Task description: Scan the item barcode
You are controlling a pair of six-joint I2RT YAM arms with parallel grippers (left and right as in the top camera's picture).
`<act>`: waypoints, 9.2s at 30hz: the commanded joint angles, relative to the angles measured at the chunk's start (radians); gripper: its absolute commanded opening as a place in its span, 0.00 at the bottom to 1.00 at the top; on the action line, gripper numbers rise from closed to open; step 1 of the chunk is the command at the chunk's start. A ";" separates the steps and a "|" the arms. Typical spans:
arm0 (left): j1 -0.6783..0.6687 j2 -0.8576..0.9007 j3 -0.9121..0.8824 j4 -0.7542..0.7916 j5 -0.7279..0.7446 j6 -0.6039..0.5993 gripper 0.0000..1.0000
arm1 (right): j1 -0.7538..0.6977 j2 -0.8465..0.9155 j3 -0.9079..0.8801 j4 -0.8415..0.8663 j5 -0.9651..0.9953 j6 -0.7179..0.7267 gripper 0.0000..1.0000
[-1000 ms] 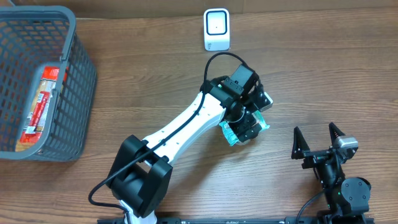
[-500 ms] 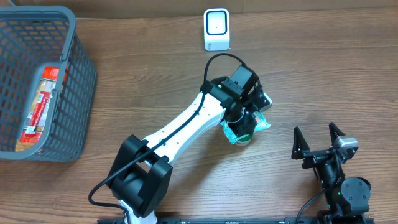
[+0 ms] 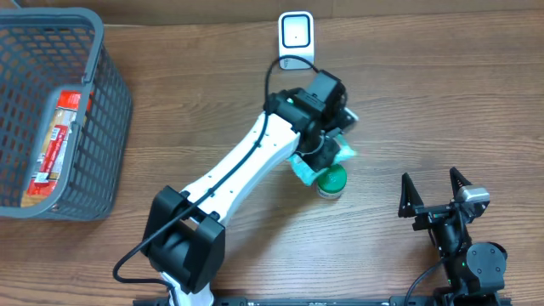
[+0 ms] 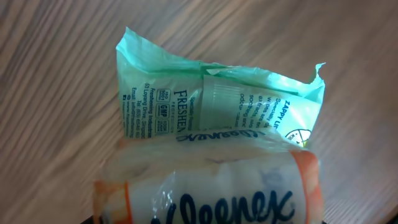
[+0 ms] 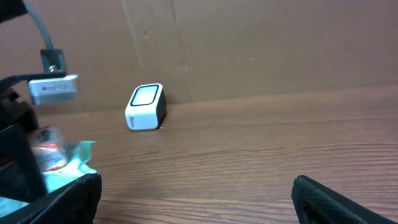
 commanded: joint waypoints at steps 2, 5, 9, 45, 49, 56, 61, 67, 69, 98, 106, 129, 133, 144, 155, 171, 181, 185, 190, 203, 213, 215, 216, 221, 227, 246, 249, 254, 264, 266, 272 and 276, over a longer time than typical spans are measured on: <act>0.053 -0.003 0.026 -0.056 -0.094 -0.156 0.43 | -0.006 0.000 -0.011 0.005 0.006 -0.003 1.00; 0.074 -0.003 0.007 -0.077 -0.099 -0.207 0.43 | -0.006 0.000 -0.011 0.005 0.006 -0.003 1.00; 0.082 -0.003 -0.047 -0.059 -0.131 -0.274 0.43 | -0.006 0.000 -0.011 0.005 0.006 -0.003 1.00; 0.079 -0.003 -0.261 0.153 -0.055 -0.542 0.87 | -0.006 0.000 -0.011 0.005 0.006 -0.003 1.00; 0.080 -0.003 -0.199 0.138 -0.079 -0.537 0.87 | -0.006 0.000 -0.011 0.005 0.006 -0.003 1.00; 0.080 -0.003 -0.094 0.142 -0.081 -0.537 0.88 | -0.006 0.000 -0.011 0.005 0.006 -0.003 1.00; 0.085 -0.003 -0.019 0.117 -0.081 -0.536 0.88 | -0.006 0.000 -0.011 0.005 0.006 -0.003 1.00; 0.138 -0.003 0.089 0.019 -0.082 -0.506 0.89 | -0.006 0.000 -0.011 0.005 0.006 -0.003 1.00; 0.155 -0.003 0.097 0.005 -0.082 -0.498 0.90 | -0.006 0.000 -0.011 0.005 0.006 -0.003 1.00; 0.032 -0.002 -0.142 0.229 -0.006 -0.480 0.95 | -0.006 0.000 -0.011 0.005 0.006 -0.003 1.00; 0.045 -0.002 -0.074 0.230 0.003 -0.481 0.96 | -0.006 0.000 -0.011 0.005 0.006 -0.003 1.00; -0.105 0.000 -0.048 0.145 -0.042 -0.527 1.00 | -0.006 0.000 -0.011 0.005 0.006 -0.003 1.00; -0.140 0.000 -0.056 0.143 -0.150 -0.572 1.00 | -0.006 0.000 -0.011 0.005 0.006 -0.003 1.00; -0.167 0.009 -0.171 0.188 -0.156 -0.597 0.61 | -0.006 0.000 -0.011 0.005 0.006 -0.003 1.00; -0.167 0.009 -0.229 0.240 -0.156 -0.575 0.65 | -0.006 0.000 -0.011 0.005 0.006 -0.003 1.00; -0.179 0.009 -0.218 0.381 -0.123 0.135 0.82 | -0.006 0.000 -0.011 0.005 0.006 -0.003 1.00; -0.175 0.009 -0.082 0.258 -0.102 -0.513 1.00 | -0.006 0.000 -0.011 0.005 0.006 -0.003 1.00; -0.185 0.009 -0.087 0.261 -0.093 -0.718 1.00 | -0.006 0.000 -0.011 0.005 0.006 -0.003 1.00; -0.182 0.009 -0.087 0.264 -0.097 -0.674 1.00 | -0.006 0.000 -0.011 0.005 0.006 -0.003 1.00; -0.187 0.092 -0.093 0.198 -0.141 -1.067 0.99 | -0.006 0.000 -0.011 0.005 0.006 -0.003 1.00; -0.174 0.126 -0.062 0.200 -0.148 -0.961 0.74 | -0.006 0.000 -0.011 0.005 0.006 -0.003 1.00; -0.170 0.124 -0.035 0.195 -0.148 -0.856 0.63 | -0.006 0.000 -0.011 0.005 0.006 -0.003 1.00; -0.170 0.122 -0.018 0.194 -0.144 -0.776 0.57 | -0.006 0.000 -0.011 0.005 0.006 -0.003 1.00; -0.172 0.121 0.032 0.195 -0.043 -0.397 0.58 | -0.006 0.000 -0.011 0.005 0.006 -0.003 1.00; -0.172 0.121 0.035 0.148 -0.043 0.022 0.72 | -0.006 0.000 -0.011 0.005 0.006 -0.003 1.00; -0.187 0.129 0.104 0.118 -0.048 -0.732 1.00 | -0.006 0.000 -0.011 0.005 0.006 -0.003 1.00; -0.203 0.146 0.089 0.119 -0.160 -0.833 1.00 | -0.006 0.000 -0.011 0.005 0.006 -0.003 1.00; -0.211 0.170 0.077 0.123 -0.173 -0.889 0.97 | -0.006 0.000 -0.011 0.005 0.006 -0.003 1.00; -0.214 0.233 0.077 0.124 -0.190 -0.924 0.83 | -0.006 0.000 -0.011 0.005 0.006 -0.003 1.00; -0.213 0.247 0.077 0.132 -0.190 -0.930 0.82 | -0.006 0.000 -0.011 0.005 0.006 -0.003 1.00; -0.193 0.246 0.082 0.142 -0.193 -0.904 0.60 | -0.006 0.000 -0.011 0.005 0.006 -0.003 1.00; -0.175 0.245 0.099 0.123 -0.192 -0.724 0.51 | -0.006 0.000 -0.011 0.005 0.006 -0.003 1.00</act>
